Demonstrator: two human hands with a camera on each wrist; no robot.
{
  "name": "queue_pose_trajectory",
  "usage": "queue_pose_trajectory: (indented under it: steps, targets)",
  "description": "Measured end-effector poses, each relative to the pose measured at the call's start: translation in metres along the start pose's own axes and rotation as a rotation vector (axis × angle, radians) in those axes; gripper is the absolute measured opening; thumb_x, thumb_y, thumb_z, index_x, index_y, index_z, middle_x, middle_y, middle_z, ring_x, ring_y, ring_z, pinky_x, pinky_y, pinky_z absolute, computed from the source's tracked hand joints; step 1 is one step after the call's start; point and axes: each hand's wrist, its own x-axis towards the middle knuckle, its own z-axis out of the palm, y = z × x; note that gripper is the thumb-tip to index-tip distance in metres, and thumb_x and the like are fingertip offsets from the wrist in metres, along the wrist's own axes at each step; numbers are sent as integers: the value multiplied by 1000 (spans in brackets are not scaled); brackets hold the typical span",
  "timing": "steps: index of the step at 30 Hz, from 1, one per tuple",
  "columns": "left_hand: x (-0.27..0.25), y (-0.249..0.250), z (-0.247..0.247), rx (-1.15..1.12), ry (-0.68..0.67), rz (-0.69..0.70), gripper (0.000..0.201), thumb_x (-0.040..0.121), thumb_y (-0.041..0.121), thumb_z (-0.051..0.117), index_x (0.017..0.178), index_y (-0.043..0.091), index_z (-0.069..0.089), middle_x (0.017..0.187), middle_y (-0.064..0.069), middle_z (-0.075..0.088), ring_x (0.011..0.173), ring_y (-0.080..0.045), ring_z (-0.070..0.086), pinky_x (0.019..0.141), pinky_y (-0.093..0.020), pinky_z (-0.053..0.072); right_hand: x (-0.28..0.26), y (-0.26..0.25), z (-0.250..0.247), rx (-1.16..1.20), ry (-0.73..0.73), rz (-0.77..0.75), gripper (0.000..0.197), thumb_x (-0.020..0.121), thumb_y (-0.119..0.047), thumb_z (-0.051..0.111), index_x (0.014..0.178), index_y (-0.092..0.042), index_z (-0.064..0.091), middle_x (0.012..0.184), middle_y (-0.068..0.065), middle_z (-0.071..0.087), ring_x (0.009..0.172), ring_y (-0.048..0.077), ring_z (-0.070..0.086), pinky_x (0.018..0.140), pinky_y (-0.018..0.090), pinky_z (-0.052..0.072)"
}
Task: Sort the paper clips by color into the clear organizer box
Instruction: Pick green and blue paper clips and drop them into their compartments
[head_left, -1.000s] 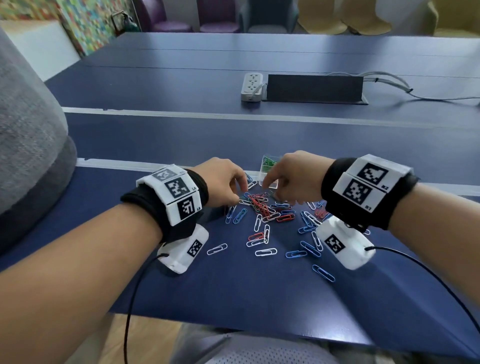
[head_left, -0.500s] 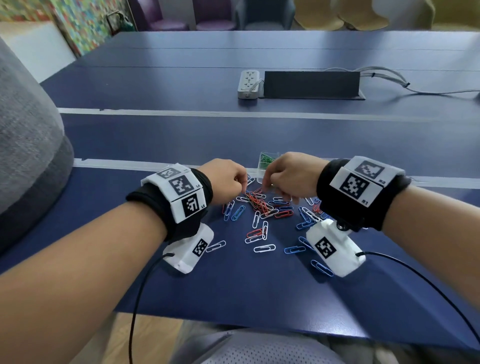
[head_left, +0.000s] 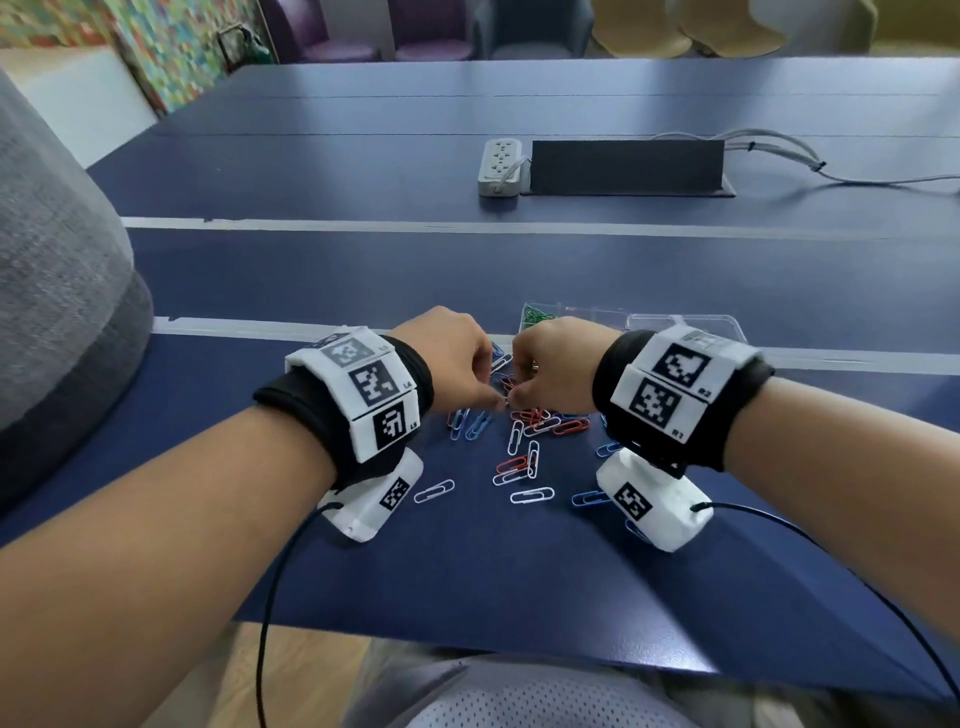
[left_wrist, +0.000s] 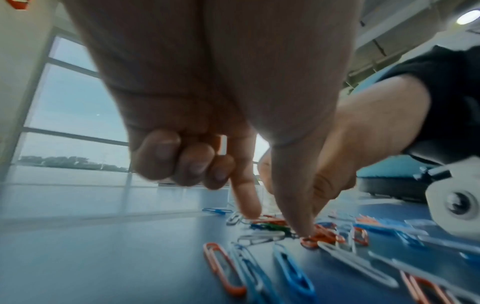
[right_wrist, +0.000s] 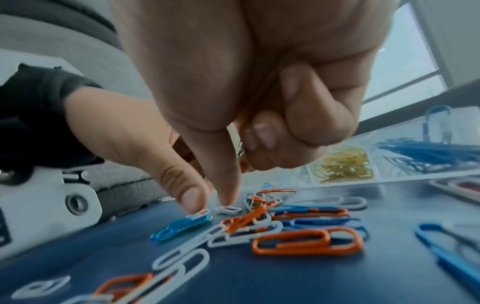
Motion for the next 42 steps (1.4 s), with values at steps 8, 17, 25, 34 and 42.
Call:
queue_pose_trajectory:
  steps: [8, 17, 25, 34, 42]
  targets:
    - [-3, 2, 8, 25, -101, -39, 17, 72, 36, 77, 78, 22, 71, 72, 5, 60, 72, -14, 55, 50, -22, 38, 8, -5, 3, -170, -22, 1, 29, 86, -37, 62, 72, -11, 57, 84, 8, 58, 83, 27, 56, 68, 28, 42]
    - [-8, 0, 5, -25, -77, -14, 17, 86, 27, 56, 90, 18, 69, 87, 1, 64, 81, -13, 53, 69, -23, 40, 0, 8, -8, -55, -51, 31, 31, 91, -31, 54, 102, -7, 71, 99, 9, 68, 91, 25, 60, 77, 28, 47]
    - [-10, -4, 5, 11, 29, 13, 17, 83, 25, 62, 99, 21, 62, 71, 11, 42, 80, -13, 44, 70, -22, 36, -9, 8, -10, -16, -31, 30, 28, 91, -23, 53, 112, -15, 70, 115, 6, 68, 107, 26, 61, 86, 27, 48]
    - [-16, 6, 12, 11, -126, 139, 15, 72, 27, 78, 79, 14, 74, 57, 9, 51, 66, -14, 51, 51, -19, 36, -3, -5, 3, -71, 61, -26, 23, 86, -15, 53, 98, -5, 70, 102, 13, 70, 83, 28, 59, 76, 28, 51]
    - [-15, 0, 12, 7, -96, 74, 19, 73, 20, 65, 59, 21, 52, 63, 8, 54, 63, -12, 50, 57, -22, 40, -3, -7, 6, -66, 83, -47, 25, 74, -28, 73, 90, -9, 73, 85, 9, 66, 82, 28, 63, 67, 27, 48]
